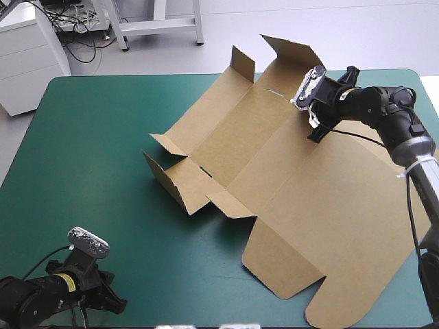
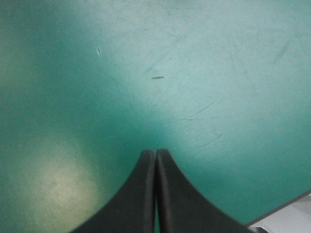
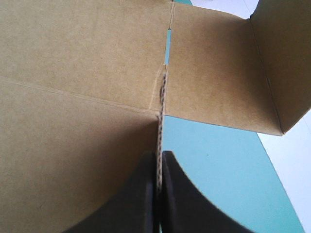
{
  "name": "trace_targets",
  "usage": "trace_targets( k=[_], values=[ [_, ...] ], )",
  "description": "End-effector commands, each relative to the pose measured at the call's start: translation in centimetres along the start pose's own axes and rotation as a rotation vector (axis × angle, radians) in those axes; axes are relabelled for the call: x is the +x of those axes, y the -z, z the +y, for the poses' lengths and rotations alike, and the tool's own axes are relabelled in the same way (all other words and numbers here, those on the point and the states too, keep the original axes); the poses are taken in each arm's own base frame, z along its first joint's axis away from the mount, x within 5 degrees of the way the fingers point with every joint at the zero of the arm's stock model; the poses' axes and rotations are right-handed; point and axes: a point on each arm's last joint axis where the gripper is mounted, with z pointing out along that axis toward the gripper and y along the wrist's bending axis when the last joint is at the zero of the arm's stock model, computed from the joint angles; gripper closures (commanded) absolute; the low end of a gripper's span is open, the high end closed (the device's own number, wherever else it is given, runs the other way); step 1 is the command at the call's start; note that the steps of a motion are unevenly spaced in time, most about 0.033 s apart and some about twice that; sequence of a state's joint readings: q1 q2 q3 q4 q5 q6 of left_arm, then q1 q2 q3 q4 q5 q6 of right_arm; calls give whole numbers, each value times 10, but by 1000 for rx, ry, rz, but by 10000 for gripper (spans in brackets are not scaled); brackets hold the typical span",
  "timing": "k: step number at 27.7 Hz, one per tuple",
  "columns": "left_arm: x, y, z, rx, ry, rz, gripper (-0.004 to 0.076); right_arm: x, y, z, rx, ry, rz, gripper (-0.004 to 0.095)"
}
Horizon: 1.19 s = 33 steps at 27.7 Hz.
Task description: Fold the box
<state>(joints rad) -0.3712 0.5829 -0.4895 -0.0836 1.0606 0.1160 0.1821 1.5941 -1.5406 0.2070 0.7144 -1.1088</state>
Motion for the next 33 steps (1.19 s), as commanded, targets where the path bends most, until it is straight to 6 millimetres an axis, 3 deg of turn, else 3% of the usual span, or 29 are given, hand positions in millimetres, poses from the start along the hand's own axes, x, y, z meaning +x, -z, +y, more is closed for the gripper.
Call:
trace_targets(
  k=[1,7,13,20,26,33],
  values=[
    [-8,4,-1,5,13,-60,756,-21,19,-12,86,97,-152,930],
    [-19,15,0,-2,10,-138,756,-40,17,1,55,265,-232,930],
    [-43,54,-1,-16,-4,-288,756,-61,5,22,13,359,-277,930],
    [-56,81,1,-59,-27,-381,756,-81,-13,49,-57,428,-320,931],
    [-61,95,2,-86,-39,-428,756,-100,-26,73,-100,491,-381,931],
    [-63,101,2,-88,-40,-449,756,-102,-37,79,-125,447,-411,931]
  ],
)
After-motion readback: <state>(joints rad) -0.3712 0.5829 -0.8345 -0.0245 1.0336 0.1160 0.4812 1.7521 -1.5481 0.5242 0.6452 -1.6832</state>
